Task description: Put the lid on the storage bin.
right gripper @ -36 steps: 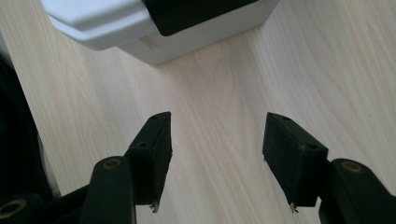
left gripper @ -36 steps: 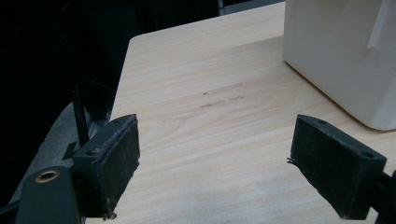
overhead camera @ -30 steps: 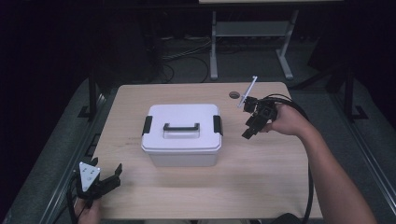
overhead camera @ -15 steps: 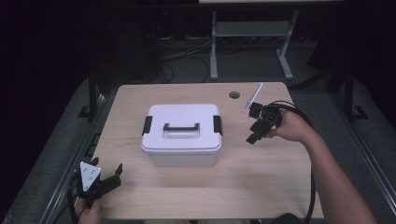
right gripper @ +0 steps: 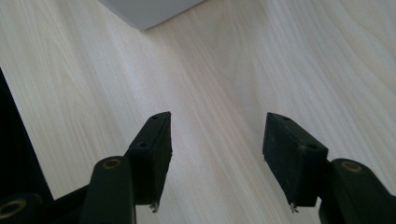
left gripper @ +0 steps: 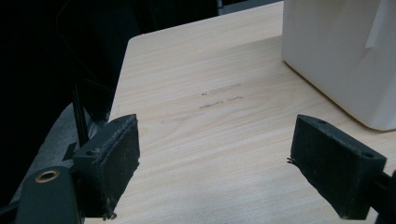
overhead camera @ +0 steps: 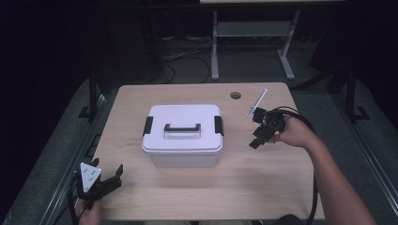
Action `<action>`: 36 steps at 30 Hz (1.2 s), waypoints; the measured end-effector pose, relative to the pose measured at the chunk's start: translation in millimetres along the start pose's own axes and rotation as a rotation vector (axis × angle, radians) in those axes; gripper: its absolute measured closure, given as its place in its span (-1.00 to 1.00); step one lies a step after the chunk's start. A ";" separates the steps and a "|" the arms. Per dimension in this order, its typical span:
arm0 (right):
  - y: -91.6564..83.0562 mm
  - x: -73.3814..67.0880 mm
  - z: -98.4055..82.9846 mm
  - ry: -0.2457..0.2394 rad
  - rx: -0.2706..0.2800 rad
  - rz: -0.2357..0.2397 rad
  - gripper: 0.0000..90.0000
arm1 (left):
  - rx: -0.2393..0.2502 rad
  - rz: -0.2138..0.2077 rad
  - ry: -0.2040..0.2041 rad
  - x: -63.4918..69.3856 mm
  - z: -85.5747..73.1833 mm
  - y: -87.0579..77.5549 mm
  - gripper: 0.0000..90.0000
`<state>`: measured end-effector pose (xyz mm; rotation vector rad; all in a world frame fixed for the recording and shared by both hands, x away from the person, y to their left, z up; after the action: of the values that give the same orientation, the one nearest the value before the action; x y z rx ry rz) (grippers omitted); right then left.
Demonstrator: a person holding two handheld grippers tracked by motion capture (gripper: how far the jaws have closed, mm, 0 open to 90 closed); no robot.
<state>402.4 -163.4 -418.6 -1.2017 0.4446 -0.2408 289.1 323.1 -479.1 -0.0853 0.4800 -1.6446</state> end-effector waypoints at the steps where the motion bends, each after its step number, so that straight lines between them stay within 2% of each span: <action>1: 1.1 0.0 -0.9 0.000 0.003 0.002 -0.07 | 0.000 0.000 0.000 0.1 0.0 0.0 -0.67; 7: 6.9 -0.3 -7.9 0.007 -0.005 0.006 -0.08 | -0.002 -0.002 0.003 0.7 0.1 -0.3 -0.67; 17: 8.9 1.8 -20.1 0.025 0.025 0.012 -0.07 | -0.004 -0.002 0.003 0.8 0.0 -0.1 -0.67; 36: 20.0 1.5 -49.4 0.057 0.029 0.024 -0.09 | -0.004 -0.004 0.008 3.1 0.5 0.5 -0.67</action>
<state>380.3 -198.7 -451.9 -1.1624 0.5033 -0.2604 289.2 320.0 -479.5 -0.0822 0.4894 -1.6490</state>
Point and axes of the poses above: each handheld gripper's, and its own axes: y roughly forward along the jaws, z roughly out of its top, x roughly to its right, the point moved 7 cm from there along y, roughly forward along the jaws, and after that the axes turned 4 degrees about z, right-handed, at the moved point
